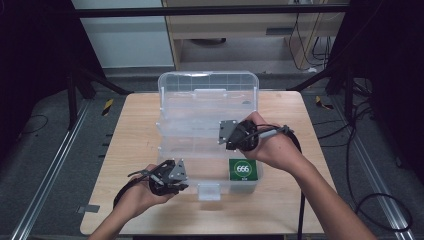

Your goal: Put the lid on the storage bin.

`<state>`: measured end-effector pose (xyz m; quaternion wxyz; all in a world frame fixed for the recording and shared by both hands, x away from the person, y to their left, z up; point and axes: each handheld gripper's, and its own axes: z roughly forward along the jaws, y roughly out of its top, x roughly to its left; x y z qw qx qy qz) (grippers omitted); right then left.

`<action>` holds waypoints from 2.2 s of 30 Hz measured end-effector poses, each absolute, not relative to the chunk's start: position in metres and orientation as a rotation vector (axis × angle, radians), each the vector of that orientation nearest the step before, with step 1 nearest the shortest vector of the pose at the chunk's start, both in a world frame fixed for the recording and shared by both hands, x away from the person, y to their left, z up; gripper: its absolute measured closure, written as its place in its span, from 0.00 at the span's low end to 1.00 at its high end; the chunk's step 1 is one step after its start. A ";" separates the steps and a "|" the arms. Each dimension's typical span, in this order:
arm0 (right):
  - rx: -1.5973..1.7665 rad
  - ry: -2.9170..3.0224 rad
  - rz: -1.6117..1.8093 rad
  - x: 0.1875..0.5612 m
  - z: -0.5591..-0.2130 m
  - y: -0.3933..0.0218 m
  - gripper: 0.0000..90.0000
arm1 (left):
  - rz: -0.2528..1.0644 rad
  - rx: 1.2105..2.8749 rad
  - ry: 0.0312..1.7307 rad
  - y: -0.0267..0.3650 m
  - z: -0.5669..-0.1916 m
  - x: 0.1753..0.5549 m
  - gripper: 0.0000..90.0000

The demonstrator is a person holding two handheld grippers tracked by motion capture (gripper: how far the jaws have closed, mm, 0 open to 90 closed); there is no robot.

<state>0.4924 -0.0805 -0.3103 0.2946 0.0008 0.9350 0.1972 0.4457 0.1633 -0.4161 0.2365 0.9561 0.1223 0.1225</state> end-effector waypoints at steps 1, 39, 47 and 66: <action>-0.004 2.487 0.522 0.491 -0.311 -0.080 0.93 | 0.337 2.620 0.339 0.163 -0.416 0.445 0.84; 0.014 2.495 0.596 0.479 -0.319 -0.088 0.92 | 0.370 2.592 0.338 0.163 -0.419 0.445 0.83; 0.024 2.489 0.604 0.478 -0.320 -0.087 0.92 | 0.381 2.587 0.369 0.164 -0.420 0.444 0.80; 0.033 2.495 0.639 0.486 -0.318 -0.091 0.90 | 0.384 2.575 0.371 0.164 -0.420 0.441 0.81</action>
